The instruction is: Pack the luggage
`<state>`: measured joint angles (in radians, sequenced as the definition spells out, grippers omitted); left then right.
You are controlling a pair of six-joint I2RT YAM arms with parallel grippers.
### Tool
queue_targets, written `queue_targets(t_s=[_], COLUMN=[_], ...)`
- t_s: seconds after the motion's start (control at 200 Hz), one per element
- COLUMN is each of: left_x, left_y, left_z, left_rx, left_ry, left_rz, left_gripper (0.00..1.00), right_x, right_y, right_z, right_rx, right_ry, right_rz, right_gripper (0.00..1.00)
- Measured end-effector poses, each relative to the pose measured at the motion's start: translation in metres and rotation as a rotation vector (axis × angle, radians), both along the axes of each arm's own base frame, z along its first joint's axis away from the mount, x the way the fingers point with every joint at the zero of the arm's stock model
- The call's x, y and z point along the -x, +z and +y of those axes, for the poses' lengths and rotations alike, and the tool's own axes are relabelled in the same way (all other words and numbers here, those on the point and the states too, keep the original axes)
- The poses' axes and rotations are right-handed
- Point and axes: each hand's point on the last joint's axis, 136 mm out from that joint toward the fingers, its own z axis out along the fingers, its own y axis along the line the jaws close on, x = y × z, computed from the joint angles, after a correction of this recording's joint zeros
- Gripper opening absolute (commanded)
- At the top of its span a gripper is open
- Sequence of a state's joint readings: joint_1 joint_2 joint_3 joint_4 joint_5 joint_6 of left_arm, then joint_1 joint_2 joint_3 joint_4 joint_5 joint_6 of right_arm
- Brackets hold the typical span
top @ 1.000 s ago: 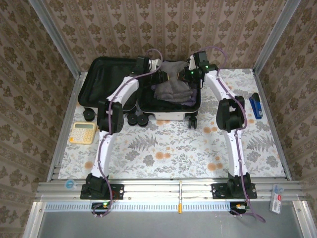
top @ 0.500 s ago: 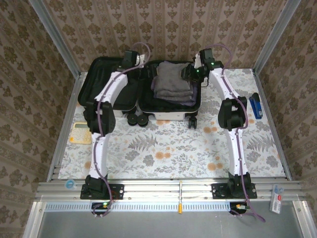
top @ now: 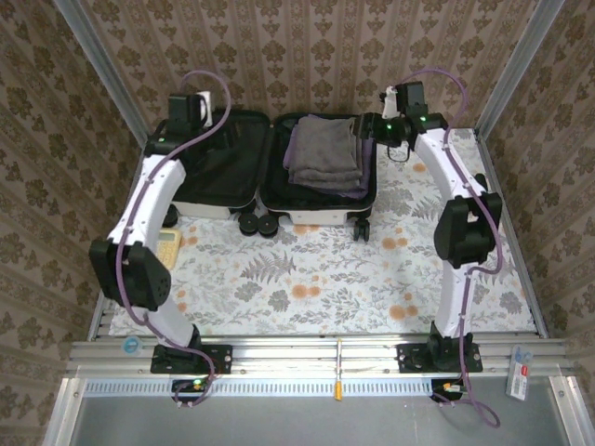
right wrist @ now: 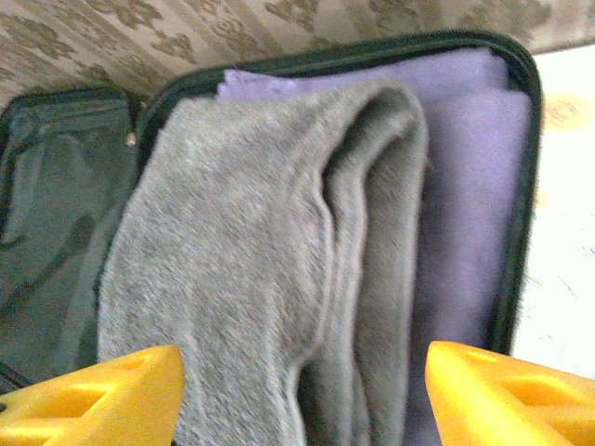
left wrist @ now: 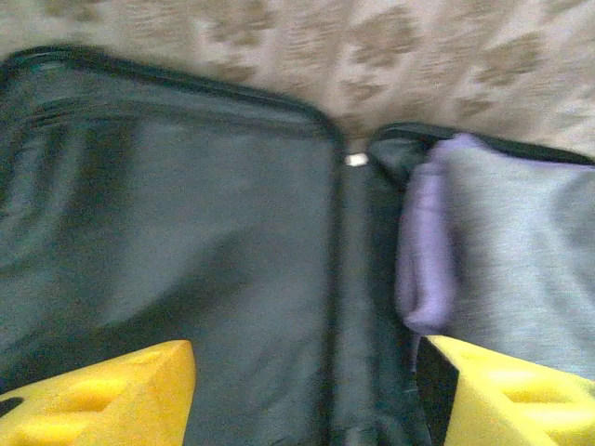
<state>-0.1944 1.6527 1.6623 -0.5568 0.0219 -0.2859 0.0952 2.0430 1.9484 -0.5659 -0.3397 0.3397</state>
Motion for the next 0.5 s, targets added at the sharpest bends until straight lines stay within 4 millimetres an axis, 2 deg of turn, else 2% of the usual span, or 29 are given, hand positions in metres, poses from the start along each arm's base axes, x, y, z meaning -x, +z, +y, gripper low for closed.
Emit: queue_targets(t_s=[0.06, 0.17, 0.295, 0.395, 0.5], left_x=[0.012, 0.037, 0.068, 0.085, 0.090], left_y=[-0.013, -0.045, -0.073, -0.084, -0.088], left_z=[0.031, 0.087, 0.140, 0.169, 0.183], left_rx=[-0.038, -0.086, -0.092, -0.067, -0.039], left_ry=[0.079, 0.219, 0.345, 0.420, 0.447], left_rz=[0.028, 0.106, 0.178, 0.200, 0.206], left_gripper=[0.65, 0.65, 0.65, 0.64, 0.62], right_x=[0.010, 0.037, 0.063, 0.070, 0.067], right_y=[-0.011, -0.043, -0.068, -0.073, -0.069], right_z=[-0.008, -0.020, -0.029, -0.030, -0.031], right_rx=[0.006, 0.022, 0.042, 0.045, 0.044], right_ry=[-0.024, -0.058, -0.090, -0.095, -0.097], right_rz=[0.014, 0.065, 0.110, 0.106, 0.080], right_gripper=[0.70, 0.70, 0.70, 0.70, 0.70])
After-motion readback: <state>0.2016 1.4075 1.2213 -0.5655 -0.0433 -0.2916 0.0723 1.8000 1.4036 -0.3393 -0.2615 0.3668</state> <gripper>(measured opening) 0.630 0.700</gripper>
